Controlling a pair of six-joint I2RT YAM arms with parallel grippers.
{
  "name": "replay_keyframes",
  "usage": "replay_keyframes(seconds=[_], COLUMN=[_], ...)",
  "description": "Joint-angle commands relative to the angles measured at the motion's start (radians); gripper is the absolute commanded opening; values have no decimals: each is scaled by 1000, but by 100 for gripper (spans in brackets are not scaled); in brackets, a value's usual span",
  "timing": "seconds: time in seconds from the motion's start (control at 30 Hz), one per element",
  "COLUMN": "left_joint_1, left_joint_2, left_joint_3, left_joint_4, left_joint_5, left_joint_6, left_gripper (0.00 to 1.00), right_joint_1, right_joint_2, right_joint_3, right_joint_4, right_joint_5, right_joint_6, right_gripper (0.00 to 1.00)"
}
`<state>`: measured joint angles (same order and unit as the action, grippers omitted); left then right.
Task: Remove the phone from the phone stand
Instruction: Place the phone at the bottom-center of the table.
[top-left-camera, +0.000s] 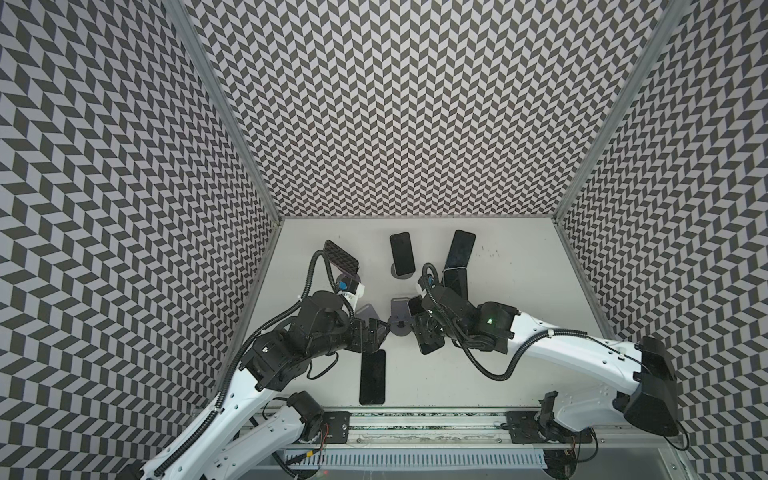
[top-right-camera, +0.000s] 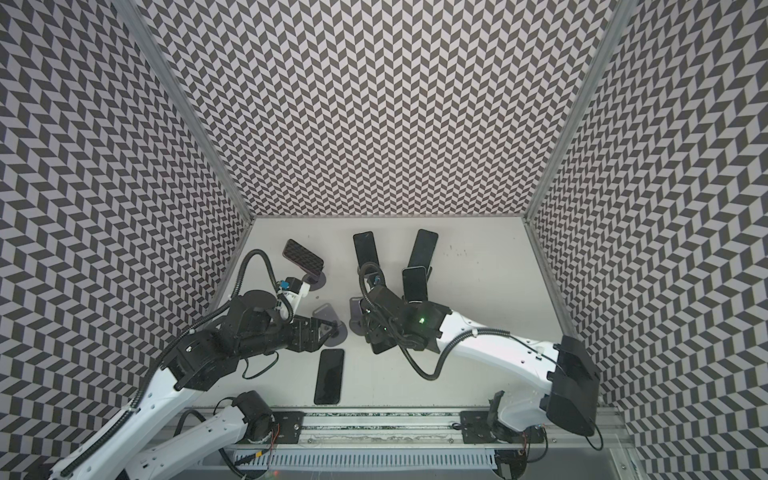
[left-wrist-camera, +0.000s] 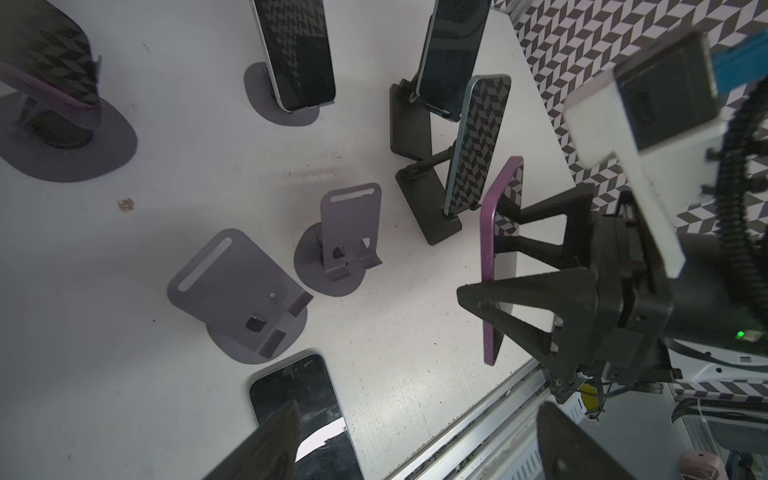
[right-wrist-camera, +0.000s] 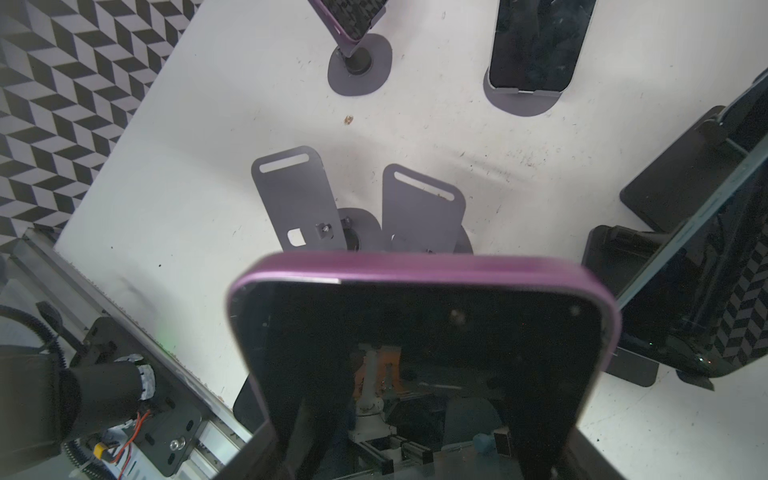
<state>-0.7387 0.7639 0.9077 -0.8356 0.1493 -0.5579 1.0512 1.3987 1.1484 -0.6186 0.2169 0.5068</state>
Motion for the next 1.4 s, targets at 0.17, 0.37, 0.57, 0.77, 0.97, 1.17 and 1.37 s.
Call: replay_keyframes(seconds=[0.17, 0.37, 0.57, 0.77, 0.97, 1.17, 1.37], left_joint_1=[-171, -239, -260, -260, -260, -260, -260], left_joint_2=[55, 8, -33, -80, -135, -210, -284], left_joint_3=[7, -4, -3, 0, -18, -23, -39], left_joint_4=[59, 51, 2, -36, -106, -179, -225], left_joint_5=[-107, -107, -78, 3, 16, 25, 39], left_joint_6=[-99, -166, -171, -125, -122, -123, -102], left_gripper=[92, 91, 92, 92, 92, 92, 92], right_joint_1=[-27, -26, -28, -12, 9, 56, 134], right_joint_2=[-60, -69, -21, 21, -19, 0, 37], right_joint_3=[-15, -9, 60, 136, 76, 85, 87], right_joint_4=[86, 51, -21, -101, -93, -118, -120], right_joint_5=[-8, -64, -75, -107, -115, -78, -39], right_joint_6=[4, 55, 132, 239, 370, 444, 525], right_gripper=[52, 51, 50, 50, 49, 48, 48])
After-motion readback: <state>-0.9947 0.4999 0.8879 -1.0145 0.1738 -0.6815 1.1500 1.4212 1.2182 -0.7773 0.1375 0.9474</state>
